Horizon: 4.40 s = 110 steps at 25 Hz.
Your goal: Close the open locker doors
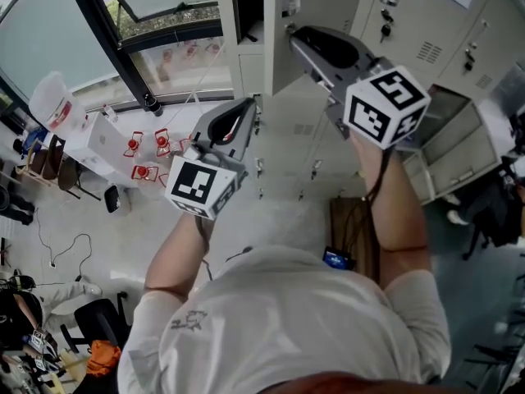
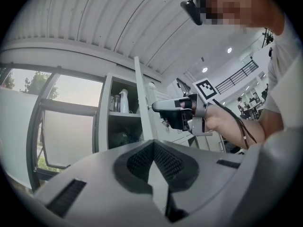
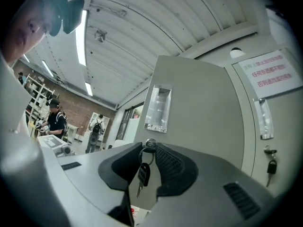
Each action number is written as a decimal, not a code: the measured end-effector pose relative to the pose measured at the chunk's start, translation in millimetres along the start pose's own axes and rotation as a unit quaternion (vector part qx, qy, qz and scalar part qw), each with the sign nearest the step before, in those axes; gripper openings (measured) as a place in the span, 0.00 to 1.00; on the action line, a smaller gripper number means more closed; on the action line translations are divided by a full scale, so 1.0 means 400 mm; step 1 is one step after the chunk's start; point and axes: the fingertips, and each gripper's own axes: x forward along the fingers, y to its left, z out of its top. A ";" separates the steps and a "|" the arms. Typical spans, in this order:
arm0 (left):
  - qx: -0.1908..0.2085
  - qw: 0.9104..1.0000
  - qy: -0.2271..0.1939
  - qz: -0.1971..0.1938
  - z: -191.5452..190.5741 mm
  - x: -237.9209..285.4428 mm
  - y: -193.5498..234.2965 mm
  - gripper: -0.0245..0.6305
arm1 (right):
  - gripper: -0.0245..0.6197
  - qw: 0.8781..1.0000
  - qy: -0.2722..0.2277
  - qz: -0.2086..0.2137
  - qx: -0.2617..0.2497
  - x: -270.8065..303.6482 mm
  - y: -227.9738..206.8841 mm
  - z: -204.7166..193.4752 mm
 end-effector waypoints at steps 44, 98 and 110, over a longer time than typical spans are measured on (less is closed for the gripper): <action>-0.015 0.995 -0.022 -0.095 -0.044 0.018 0.308 0.03 | 0.19 0.982 0.031 -0.189 0.000 0.375 -0.175 -0.093; -0.049 0.994 0.013 -0.094 -0.193 -0.019 0.240 0.03 | 0.04 0.986 0.012 -0.158 0.051 0.133 0.109 -0.415; -0.064 0.990 0.021 -0.128 -0.231 0.033 0.162 0.03 | 0.04 0.983 0.013 -0.163 0.079 0.062 0.093 -0.456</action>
